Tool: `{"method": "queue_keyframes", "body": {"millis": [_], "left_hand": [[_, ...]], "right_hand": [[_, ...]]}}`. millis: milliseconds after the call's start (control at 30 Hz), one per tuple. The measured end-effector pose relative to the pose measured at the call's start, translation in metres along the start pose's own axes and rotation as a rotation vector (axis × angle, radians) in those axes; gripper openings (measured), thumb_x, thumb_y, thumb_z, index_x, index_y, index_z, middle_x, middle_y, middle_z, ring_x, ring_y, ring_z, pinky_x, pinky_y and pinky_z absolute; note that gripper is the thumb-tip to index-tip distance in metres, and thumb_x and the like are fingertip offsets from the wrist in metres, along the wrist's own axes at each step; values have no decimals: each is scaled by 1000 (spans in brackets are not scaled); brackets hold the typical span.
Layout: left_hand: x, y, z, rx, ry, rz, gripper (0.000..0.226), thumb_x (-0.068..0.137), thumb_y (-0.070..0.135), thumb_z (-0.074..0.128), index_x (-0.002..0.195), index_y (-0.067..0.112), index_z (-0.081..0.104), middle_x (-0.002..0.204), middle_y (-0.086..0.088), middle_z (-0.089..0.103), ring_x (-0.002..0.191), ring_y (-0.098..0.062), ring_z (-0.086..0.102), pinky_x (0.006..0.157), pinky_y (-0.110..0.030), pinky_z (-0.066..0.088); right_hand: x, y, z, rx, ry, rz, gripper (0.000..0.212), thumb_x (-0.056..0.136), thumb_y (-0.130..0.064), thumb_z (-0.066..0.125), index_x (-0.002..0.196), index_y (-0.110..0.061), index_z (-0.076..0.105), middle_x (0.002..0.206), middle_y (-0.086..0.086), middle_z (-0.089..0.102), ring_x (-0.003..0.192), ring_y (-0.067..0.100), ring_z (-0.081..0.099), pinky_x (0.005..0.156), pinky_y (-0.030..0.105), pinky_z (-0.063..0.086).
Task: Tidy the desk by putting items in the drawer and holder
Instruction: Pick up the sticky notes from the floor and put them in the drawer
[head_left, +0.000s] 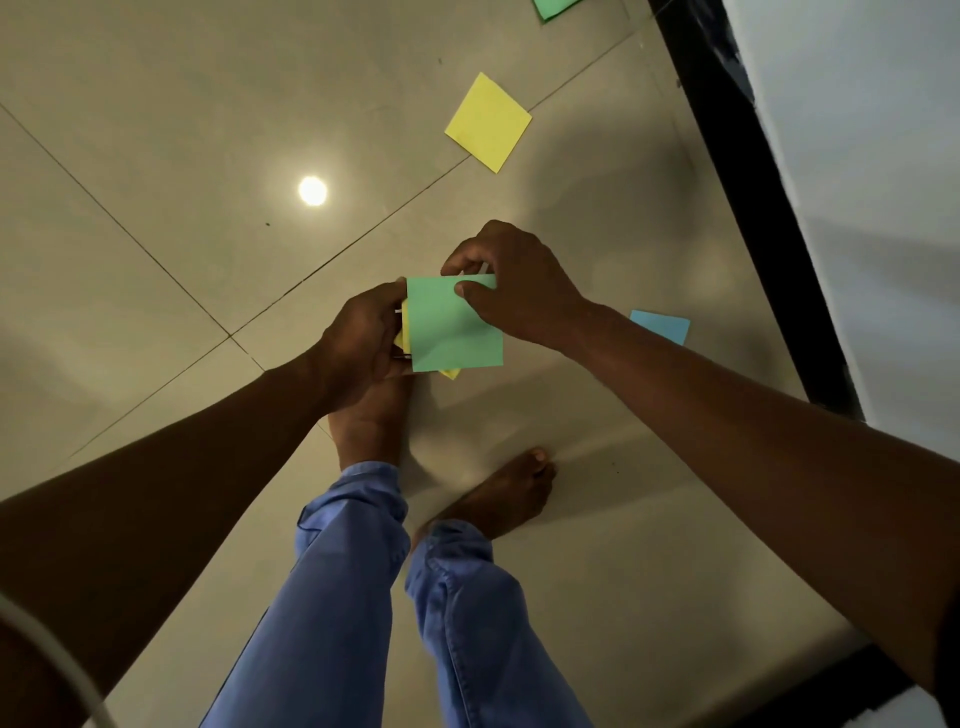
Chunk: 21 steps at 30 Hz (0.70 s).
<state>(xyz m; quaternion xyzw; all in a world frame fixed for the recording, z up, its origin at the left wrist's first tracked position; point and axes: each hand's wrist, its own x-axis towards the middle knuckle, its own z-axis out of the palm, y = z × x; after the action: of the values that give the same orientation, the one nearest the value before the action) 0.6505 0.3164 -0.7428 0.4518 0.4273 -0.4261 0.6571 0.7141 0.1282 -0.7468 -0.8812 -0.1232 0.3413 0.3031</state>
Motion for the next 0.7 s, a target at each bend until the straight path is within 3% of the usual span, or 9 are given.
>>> {"method": "queue_keyframes", "body": {"millis": [267, 433, 533, 700], "left_hand": [[2, 0, 6, -103, 32, -22, 52, 108, 47, 29, 130, 14, 63, 118, -10, 72, 100, -28, 72, 83, -39, 59], [0, 2, 11, -134, 8, -39, 47, 107, 40, 37, 139, 12, 58, 112, -10, 69, 87, -24, 70, 64, -28, 60], [-1, 2, 12, -119, -26, -22, 44, 106, 32, 38, 137, 7, 59, 104, -9, 70, 81, -21, 71, 60, -25, 59], [3, 0, 13, -119, -32, 46, 37, 108, 23, 37, 137, 9, 54, 110, -11, 66, 83, -21, 67, 57, -22, 56]], "right_hand": [[-6, 4, 8, -30, 90, 82, 13, 84, -28, 67, 96, -27, 72, 98, -6, 63, 88, 11, 58, 76, 29, 46], [-11, 7, 10, 10, 157, 112, 12, 82, -28, 68, 93, -28, 71, 96, -7, 64, 88, 12, 60, 77, 31, 49], [-11, 9, 10, 43, 161, 112, 14, 82, -28, 69, 95, -30, 74, 93, -7, 64, 86, 11, 60, 78, 34, 52], [-10, 10, 7, 165, 165, 128, 28, 80, -25, 75, 108, -22, 74, 89, -4, 68, 83, 12, 63, 80, 37, 55]]}}
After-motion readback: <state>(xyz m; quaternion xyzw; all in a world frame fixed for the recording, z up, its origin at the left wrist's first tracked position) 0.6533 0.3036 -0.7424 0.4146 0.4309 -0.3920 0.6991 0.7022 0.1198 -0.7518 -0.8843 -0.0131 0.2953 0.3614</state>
